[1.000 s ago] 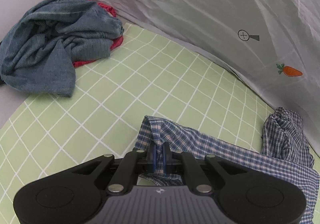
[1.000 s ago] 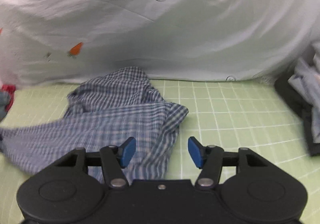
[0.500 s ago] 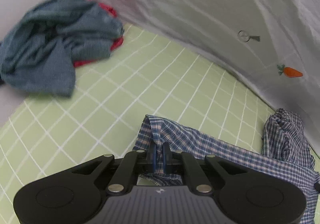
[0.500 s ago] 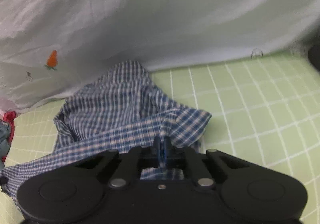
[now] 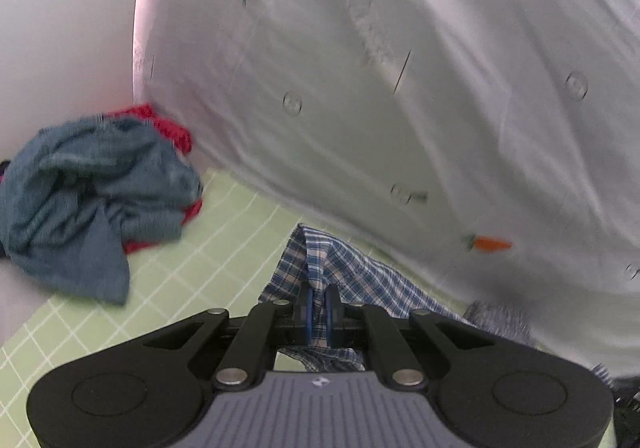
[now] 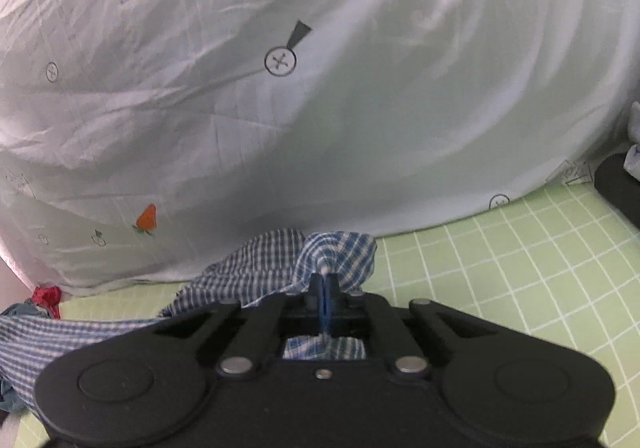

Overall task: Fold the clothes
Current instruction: 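Lay the sleeve across the shirt body and open the left gripper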

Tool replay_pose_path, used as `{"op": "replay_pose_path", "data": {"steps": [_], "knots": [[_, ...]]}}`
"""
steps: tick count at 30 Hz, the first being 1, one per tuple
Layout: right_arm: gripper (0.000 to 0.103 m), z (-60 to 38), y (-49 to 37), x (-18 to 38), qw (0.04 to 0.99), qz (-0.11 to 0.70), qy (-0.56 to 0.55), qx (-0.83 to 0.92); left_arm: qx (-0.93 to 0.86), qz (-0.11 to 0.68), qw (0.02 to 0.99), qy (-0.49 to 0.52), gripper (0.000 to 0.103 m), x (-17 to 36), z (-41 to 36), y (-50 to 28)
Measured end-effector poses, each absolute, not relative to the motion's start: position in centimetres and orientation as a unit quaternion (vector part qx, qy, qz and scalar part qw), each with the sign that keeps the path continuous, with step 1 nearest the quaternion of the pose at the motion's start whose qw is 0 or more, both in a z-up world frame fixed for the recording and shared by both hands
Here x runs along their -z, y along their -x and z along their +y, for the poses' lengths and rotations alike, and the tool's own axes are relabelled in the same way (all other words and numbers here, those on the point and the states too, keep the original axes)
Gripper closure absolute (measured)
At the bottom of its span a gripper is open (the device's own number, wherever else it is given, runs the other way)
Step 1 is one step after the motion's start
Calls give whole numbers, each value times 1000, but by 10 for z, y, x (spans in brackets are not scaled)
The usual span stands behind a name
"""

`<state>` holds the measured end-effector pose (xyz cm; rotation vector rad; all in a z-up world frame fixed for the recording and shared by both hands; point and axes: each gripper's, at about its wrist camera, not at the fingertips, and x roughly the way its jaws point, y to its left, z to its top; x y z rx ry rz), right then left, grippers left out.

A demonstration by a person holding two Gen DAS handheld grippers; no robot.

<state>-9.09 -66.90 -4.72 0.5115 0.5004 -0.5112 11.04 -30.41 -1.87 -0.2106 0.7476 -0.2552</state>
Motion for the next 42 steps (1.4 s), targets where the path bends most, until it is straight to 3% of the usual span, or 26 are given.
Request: {"op": "replay_pose_path", "data": {"steps": [4,17,27,30,31,32,34,35,37,42], "knots": [[102,-668,85,50,904,244,-254,244,119,357,921,102,97,11,-299,-108],[102,-662,20,106,887,344,-192,239,40,453,887,80,97,107,-275,-140],[101,-698,0,130,864,377,-191,274,33,482,872,76,97,126,-271,-145],[79,-690,10,119,867,372,-189,273,34,481,873,71,97,122,-275,-141],[62,-685,16,114,868,369,-187,274,34,480,874,70,97,120,-276,-140],[54,-680,22,109,869,368,-181,277,37,479,875,69,97,118,-278,-138],[47,-668,37,99,872,366,-167,277,48,474,877,65,97,112,-283,-132],[33,-662,44,94,874,366,-162,276,55,472,878,62,97,109,-287,-129],[17,-651,61,87,875,366,-157,277,76,469,878,55,97,102,-297,-120],[14,-627,106,79,870,369,-162,284,156,459,874,36,97,86,-339,-91]]}}
